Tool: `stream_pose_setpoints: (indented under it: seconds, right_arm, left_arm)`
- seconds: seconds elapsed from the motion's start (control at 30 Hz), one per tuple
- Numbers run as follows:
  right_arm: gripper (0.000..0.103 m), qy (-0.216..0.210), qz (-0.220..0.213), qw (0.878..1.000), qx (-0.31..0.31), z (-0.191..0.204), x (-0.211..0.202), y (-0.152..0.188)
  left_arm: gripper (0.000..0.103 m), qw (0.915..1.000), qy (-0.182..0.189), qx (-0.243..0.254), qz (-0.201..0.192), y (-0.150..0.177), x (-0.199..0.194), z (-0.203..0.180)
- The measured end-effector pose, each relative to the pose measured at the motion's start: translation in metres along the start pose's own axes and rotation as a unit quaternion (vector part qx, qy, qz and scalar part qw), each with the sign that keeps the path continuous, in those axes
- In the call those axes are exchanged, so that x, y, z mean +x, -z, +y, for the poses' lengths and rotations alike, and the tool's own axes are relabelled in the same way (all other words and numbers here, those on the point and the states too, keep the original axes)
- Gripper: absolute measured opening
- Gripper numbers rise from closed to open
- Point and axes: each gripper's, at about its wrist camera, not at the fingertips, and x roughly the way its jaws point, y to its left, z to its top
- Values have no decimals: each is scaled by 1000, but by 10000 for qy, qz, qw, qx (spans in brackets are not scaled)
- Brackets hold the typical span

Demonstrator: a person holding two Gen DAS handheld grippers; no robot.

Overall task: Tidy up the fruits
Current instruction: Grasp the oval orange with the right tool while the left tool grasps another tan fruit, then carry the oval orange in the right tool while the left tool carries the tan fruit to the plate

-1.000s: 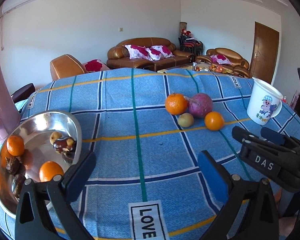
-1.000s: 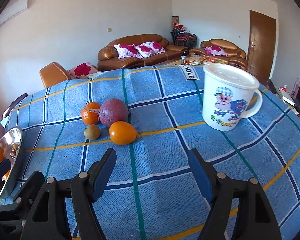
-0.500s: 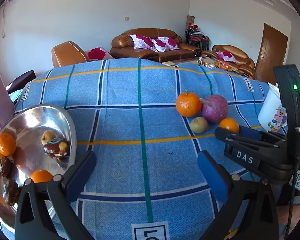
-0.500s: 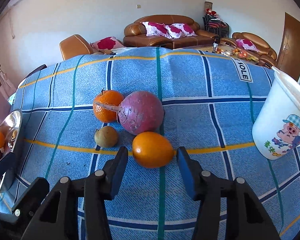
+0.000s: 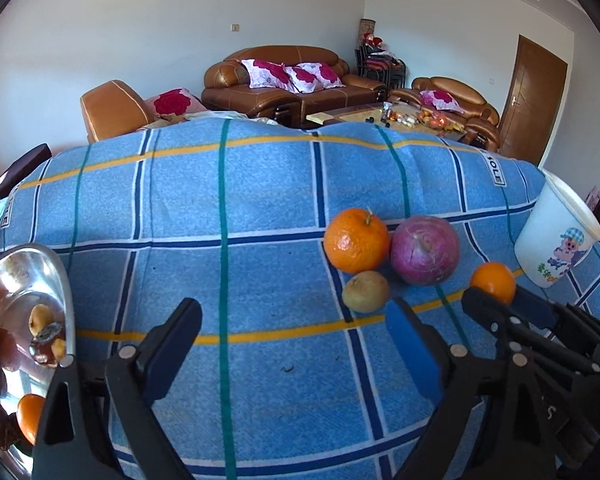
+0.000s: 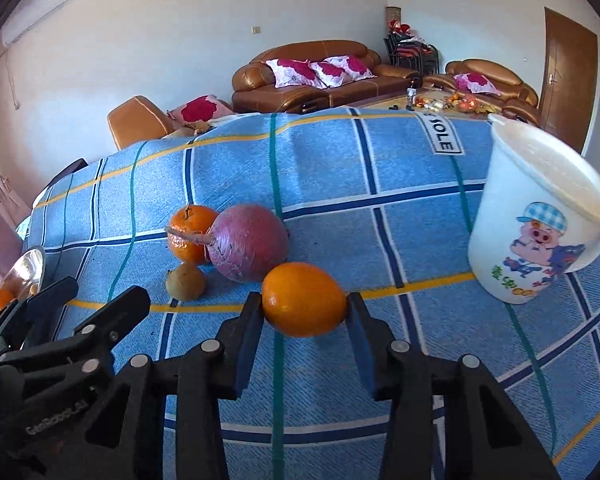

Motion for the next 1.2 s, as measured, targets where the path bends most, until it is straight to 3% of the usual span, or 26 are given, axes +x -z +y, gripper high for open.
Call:
stream_pose_setpoints:
  seconds: [0.13,0.27,0.3,0.43,0.5,0.7,1.0,1.2]
  right_arm:
    - [44,220,-69,9996,180,-12,-4,-5]
    - [44,337,-155,9987,336,-19,-7,-8]
    - [44,335,-174,9986,364,-20,-7,-8]
    - [44,383,-258,9982,384,-22,-10,-8]
    - [44,429,-309,9980,347,-22,-12,-8]
    - [44,736,-651,9950,169,-15,-23,-7]
    - [44,1030,-1127,9883,54,-6,-39,-5]
    - [44,1151,-1281,9851,-18,-2,-50,1]
  left_arm:
    - [81,9993,206,112,286,-6,17,-16]
    - [57,9980,371,98,500,-13,33,-25]
    - [55,9976,387,102,563,-15,36,-27]
    - [45,9978,235,260,554,-18,37,-36]
    - [31,9977,223,343,542,-18,36,-39]
    - [31,9983,266,260,454,-13,25,-37]
    - [31,9984,37,213,-528,3,-29,-27]
    - [31,9967,96,130,-800,15,-50,-21]
